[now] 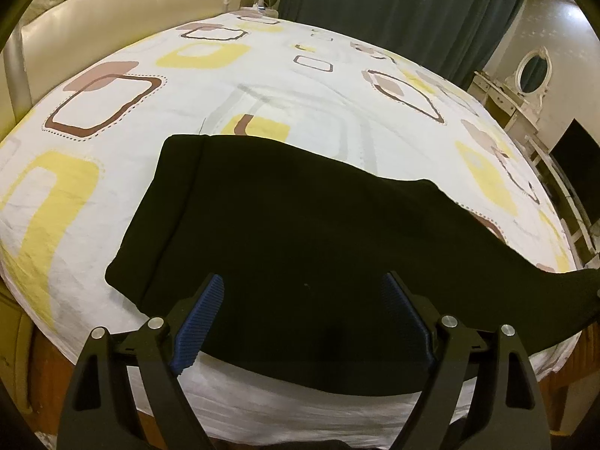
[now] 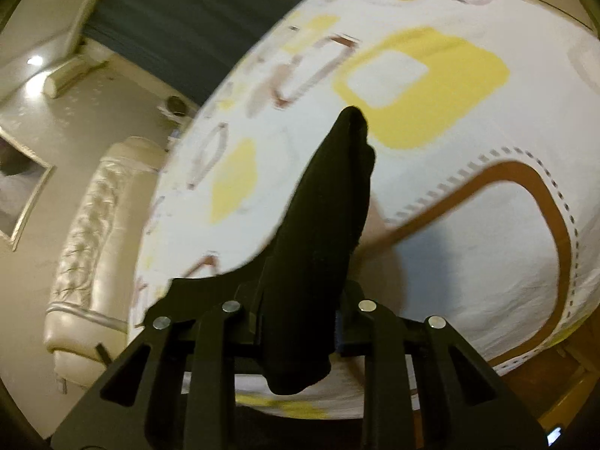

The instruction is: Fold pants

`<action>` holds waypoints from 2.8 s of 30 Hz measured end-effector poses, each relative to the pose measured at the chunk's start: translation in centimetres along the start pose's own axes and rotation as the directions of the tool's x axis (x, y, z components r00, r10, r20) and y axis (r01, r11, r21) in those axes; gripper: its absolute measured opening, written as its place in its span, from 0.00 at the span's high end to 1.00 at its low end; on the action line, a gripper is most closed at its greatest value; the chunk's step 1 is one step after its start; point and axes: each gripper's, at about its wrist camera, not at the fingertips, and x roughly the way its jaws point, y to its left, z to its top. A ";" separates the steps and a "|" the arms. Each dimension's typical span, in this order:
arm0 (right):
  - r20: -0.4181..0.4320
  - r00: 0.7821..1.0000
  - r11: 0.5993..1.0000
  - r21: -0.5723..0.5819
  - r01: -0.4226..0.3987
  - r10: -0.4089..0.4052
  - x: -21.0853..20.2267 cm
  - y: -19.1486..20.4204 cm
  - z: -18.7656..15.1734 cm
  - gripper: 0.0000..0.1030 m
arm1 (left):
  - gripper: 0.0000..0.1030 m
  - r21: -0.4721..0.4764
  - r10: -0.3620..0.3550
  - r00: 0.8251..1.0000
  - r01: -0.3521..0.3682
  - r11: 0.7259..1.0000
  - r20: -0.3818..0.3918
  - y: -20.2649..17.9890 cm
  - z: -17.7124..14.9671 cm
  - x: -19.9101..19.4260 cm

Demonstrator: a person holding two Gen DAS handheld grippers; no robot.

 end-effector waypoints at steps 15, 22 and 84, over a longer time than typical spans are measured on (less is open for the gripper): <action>-0.085 0.995 0.942 -0.328 -0.073 0.047 5.7 21.0 -3.8 0.76 | 0.17 0.050 -0.027 0.999 0.026 0.998 0.036 -1.6 -0.2 -1.6; -0.162 0.984 0.898 -0.441 -0.009 -0.070 12.7 25.4 -8.8 0.76 | 0.17 0.051 -0.042 0.998 0.040 0.998 0.039 -1.6 -0.2 -1.4; -0.056 0.991 0.952 -0.278 -0.131 0.120 23.1 20.8 -24.4 0.40 | 0.17 0.111 -0.052 0.999 0.051 0.993 0.008 -3.3 -1.3 -0.2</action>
